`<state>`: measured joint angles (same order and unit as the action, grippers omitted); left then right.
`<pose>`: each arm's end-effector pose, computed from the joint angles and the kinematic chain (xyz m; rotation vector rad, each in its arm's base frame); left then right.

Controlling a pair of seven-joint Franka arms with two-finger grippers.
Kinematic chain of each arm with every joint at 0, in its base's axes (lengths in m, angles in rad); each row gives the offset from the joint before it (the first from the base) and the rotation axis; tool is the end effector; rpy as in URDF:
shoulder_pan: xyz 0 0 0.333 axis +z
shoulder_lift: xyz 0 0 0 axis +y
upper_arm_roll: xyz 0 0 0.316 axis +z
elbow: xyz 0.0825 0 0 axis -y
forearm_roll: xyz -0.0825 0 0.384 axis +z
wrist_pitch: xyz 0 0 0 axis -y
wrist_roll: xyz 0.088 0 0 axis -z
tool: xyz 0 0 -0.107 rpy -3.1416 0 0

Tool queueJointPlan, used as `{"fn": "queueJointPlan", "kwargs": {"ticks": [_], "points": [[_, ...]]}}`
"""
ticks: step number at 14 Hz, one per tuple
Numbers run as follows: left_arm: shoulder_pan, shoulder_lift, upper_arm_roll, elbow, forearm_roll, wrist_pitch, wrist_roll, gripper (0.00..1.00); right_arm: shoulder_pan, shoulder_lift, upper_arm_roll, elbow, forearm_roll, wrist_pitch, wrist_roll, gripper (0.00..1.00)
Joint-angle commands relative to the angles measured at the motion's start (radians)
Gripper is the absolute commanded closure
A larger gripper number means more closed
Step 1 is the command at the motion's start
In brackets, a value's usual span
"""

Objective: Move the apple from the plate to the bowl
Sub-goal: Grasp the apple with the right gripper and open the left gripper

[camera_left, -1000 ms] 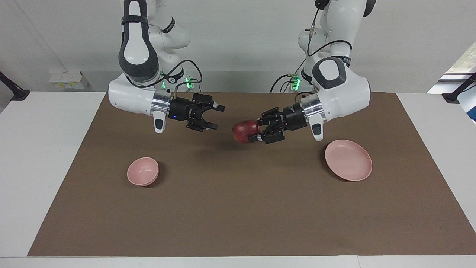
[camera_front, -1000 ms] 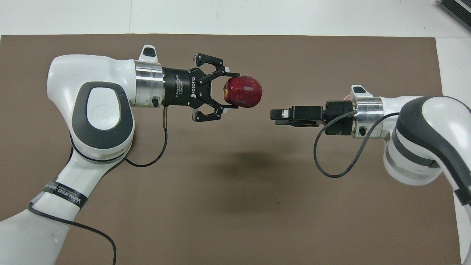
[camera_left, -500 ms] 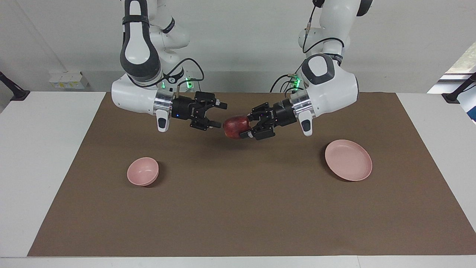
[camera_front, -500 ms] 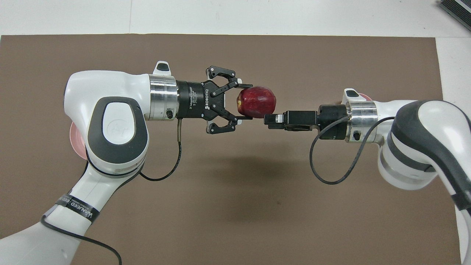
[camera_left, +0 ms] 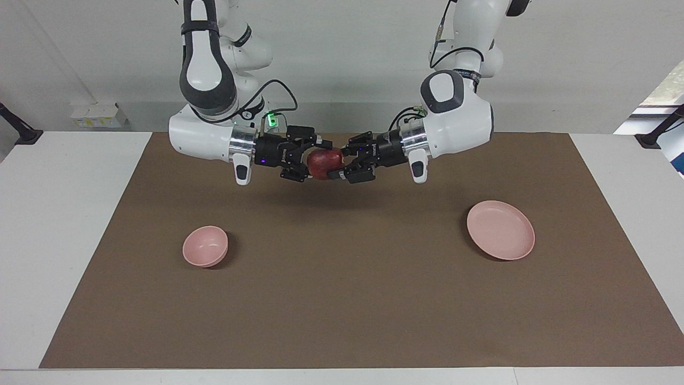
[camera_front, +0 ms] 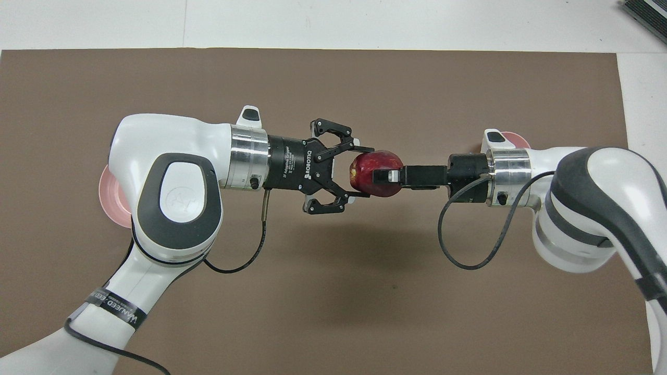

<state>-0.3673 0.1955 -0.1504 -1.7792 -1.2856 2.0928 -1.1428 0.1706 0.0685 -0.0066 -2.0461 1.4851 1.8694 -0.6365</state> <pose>0.5373 -0.3526 0.4910 1.6918 1.2606 -0.9454 0.5507 0.1683 0.4491 -1.7959 -0.0698 -0.1307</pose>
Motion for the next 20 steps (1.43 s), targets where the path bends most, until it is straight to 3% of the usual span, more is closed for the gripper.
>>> {"fn": "queueJointPlan", "kwargs": {"ticks": [1, 11, 14, 15, 17, 18, 19, 20], "points": [[0.001, -0.057, 0.017, -0.055, -0.023, -0.060, 0.038, 1.00, -0.016, 0.004, 0.005, -0.020, 0.024, -0.003, -0.048, 0.00], [-0.022, -0.068, 0.017, -0.063, -0.017, -0.057, 0.043, 1.00, -0.006, -0.009, 0.005, -0.039, 0.027, -0.047, -0.057, 0.00], [-0.024, -0.070, 0.017, -0.063, -0.014, -0.056, 0.044, 1.00, -0.006, -0.009, 0.003, -0.037, 0.024, -0.050, -0.054, 0.53], [-0.024, -0.070, 0.017, -0.063, -0.014, -0.056, 0.044, 1.00, -0.006, -0.007, 0.003, -0.036, 0.020, -0.050, -0.052, 0.63], [-0.027, -0.070, 0.017, -0.062, -0.009, -0.059, 0.049, 1.00, -0.006, -0.007, 0.003, -0.035, 0.020, -0.052, -0.052, 0.66], [-0.030, -0.070, 0.017, -0.062, -0.008, -0.053, 0.054, 0.65, -0.006, -0.004, 0.003, -0.031, 0.012, -0.053, -0.052, 0.66], [-0.033, -0.070, 0.017, -0.060, -0.008, -0.050, 0.034, 0.01, -0.008, -0.001, 0.003, -0.028, 0.009, -0.053, -0.048, 0.66], [-0.035, -0.073, 0.017, -0.060, -0.008, -0.050, 0.035, 0.00, -0.008, 0.000, 0.002, -0.026, 0.003, -0.053, -0.048, 0.66]]}}
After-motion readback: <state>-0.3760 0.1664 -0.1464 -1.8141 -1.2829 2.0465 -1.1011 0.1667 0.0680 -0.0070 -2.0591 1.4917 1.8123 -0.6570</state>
